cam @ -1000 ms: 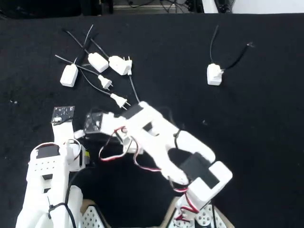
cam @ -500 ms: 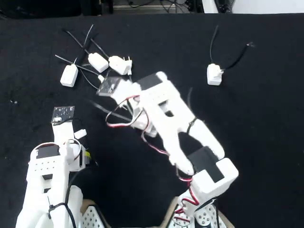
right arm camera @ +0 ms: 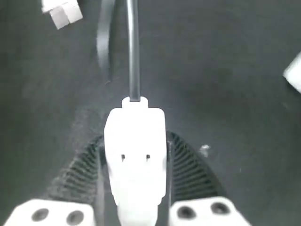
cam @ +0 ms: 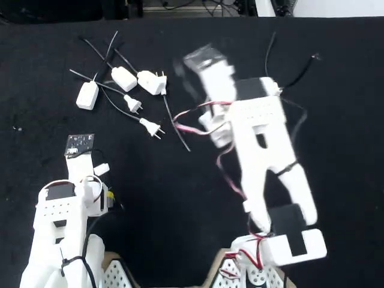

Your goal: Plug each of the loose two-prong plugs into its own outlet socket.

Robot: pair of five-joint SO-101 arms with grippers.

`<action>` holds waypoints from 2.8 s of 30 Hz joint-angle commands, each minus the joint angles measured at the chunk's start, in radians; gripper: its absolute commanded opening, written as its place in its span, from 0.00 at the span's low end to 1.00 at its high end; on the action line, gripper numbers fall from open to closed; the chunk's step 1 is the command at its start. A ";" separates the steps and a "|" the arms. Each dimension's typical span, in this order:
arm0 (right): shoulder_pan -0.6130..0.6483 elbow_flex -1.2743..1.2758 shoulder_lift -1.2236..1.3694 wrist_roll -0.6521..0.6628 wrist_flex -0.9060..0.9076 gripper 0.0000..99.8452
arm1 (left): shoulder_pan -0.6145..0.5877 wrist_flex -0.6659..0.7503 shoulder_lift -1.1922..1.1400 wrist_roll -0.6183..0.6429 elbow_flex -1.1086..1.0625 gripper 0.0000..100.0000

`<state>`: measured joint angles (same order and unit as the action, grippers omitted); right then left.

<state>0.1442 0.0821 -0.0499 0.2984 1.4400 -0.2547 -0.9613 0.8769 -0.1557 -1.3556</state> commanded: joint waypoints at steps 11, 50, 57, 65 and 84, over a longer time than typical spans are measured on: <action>-0.147 -0.068 0.136 -0.061 -0.250 0.01 | -0.002 0.012 0.015 -0.002 0.002 0.20; -0.203 -1.751 1.382 -0.176 0.239 0.01 | -0.008 0.012 0.012 -0.003 0.001 0.20; -0.199 -1.751 1.383 -0.181 0.241 0.04 | -0.008 0.012 0.012 -0.003 0.001 0.20; -0.199 -1.753 1.382 -0.175 0.227 0.27 | -0.008 0.012 0.012 -0.005 0.001 0.20; -0.068 -1.751 1.012 -0.173 0.245 0.28 | -0.008 0.012 0.011 -0.005 0.001 0.20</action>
<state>0.0292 -1.6180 1.1024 0.1250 1.6563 -0.2547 -0.9613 0.8769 -0.1557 -1.3556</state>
